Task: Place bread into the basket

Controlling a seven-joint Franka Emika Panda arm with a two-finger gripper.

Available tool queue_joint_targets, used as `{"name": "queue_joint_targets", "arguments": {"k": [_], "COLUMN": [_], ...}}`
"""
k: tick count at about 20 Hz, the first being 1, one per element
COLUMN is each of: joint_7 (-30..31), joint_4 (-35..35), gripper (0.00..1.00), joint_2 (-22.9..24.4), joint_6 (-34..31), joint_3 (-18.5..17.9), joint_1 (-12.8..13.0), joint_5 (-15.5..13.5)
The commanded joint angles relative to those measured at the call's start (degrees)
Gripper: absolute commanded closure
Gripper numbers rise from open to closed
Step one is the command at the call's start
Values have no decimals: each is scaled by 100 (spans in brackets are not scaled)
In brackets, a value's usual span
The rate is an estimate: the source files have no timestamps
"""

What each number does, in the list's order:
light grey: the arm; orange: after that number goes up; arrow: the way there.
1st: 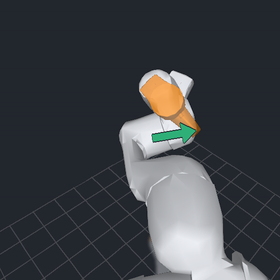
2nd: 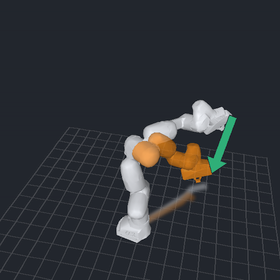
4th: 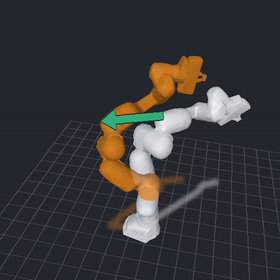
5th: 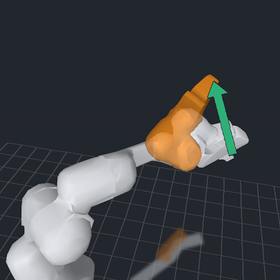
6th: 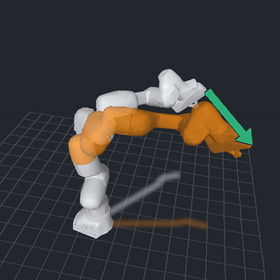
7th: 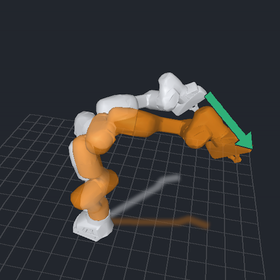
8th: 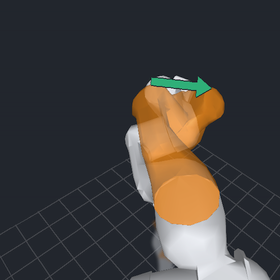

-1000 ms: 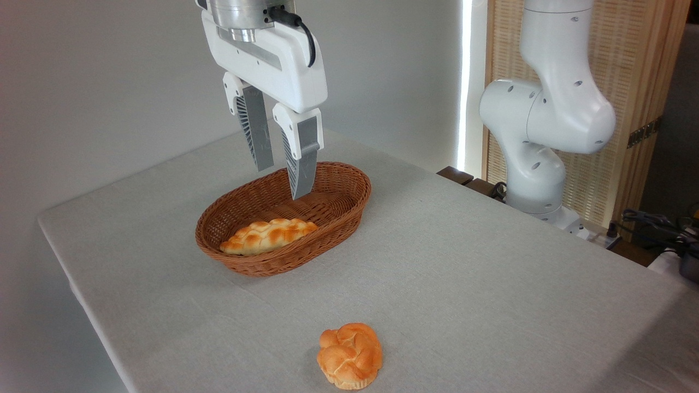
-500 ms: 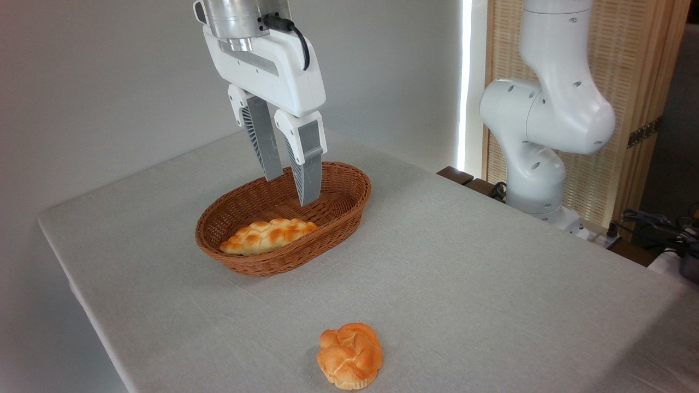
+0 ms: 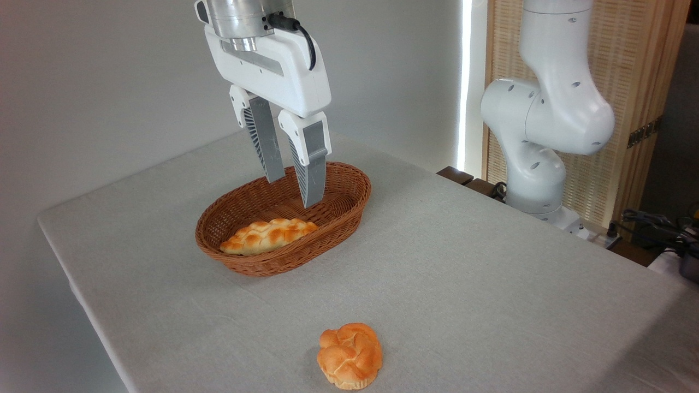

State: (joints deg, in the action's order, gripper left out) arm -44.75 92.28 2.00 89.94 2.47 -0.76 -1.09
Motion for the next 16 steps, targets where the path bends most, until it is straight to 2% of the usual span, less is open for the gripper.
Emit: {"name": "queue_joint_targets", "arguments": {"k": [1,5,7,16], "joint_7": [54,63,63,27], "joint_4": [-123,-123,-123,-123], "gripper": [0,0,0,0], "joint_2": [-59,-59,-59,-85], "joint_6": [-99,-108,-108,-108], "joint_3": [-106,-141,-439,-423], "joint_1": [155,242,496,498], "joint_5": [109,118,109,100]}}
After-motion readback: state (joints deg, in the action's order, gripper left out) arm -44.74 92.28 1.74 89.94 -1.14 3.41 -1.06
